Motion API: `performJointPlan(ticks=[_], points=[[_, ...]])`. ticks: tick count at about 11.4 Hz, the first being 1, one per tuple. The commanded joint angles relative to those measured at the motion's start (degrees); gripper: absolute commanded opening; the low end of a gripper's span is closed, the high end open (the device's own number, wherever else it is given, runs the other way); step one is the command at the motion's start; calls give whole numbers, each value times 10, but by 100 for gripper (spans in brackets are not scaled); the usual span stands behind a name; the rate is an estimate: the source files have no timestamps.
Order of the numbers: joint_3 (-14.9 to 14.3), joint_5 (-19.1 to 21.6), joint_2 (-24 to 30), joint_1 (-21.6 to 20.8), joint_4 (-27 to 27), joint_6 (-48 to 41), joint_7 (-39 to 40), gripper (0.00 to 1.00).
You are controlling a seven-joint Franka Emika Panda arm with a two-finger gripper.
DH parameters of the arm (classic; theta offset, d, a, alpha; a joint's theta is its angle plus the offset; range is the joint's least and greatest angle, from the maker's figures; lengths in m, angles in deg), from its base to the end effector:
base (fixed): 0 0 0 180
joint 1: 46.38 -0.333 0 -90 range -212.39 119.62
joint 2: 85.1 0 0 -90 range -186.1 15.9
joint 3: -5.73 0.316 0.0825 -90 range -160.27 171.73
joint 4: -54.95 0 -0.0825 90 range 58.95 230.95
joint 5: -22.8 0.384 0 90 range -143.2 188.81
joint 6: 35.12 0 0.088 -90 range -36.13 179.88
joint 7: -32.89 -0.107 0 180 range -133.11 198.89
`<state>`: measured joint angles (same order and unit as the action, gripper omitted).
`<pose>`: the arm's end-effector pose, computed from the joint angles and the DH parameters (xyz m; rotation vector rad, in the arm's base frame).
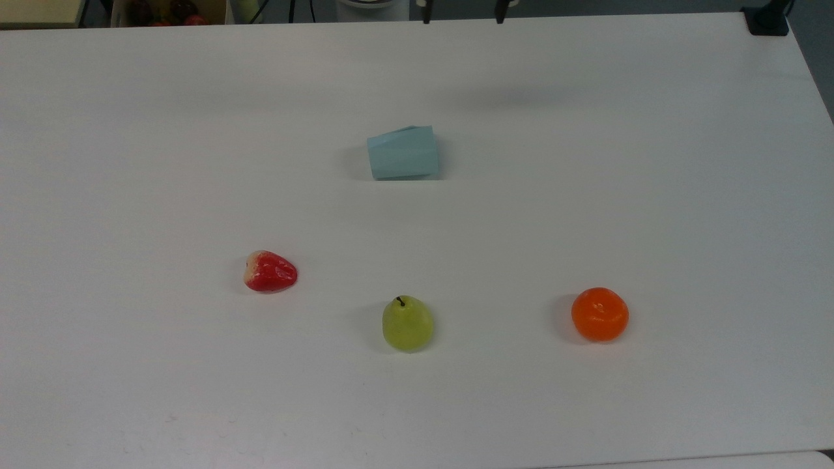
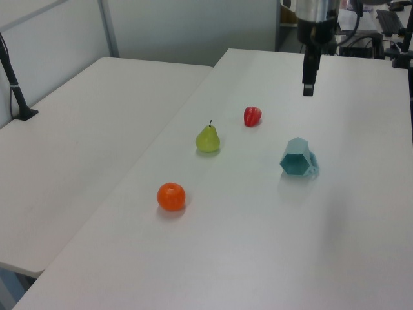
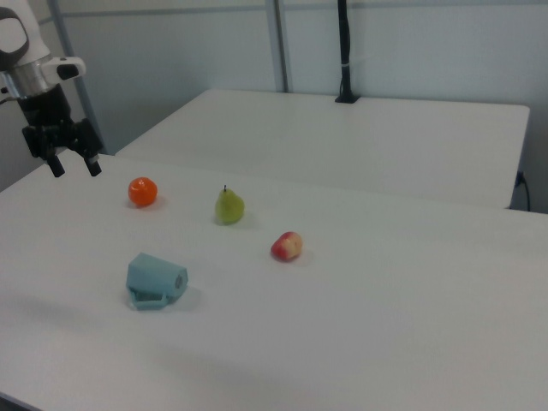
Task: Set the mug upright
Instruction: 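Move the gripper down toward the tipped light-blue mug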
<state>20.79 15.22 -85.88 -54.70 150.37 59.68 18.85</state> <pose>0.5221 0.2105 0.5804 3.0008 0.2643 0.0278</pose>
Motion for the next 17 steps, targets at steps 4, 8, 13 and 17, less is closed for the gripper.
performJointPlan(ticks=[4, 8, 13, 17], points=[[2, -207, -76, -102, 29, -16, -137, 100], [2, -330, -151, -146, 44, -54, -236, 100], [2, -426, -244, -152, 44, -58, -310, 100], [-15, -474, -275, -144, 43, -57, -346, 98]])
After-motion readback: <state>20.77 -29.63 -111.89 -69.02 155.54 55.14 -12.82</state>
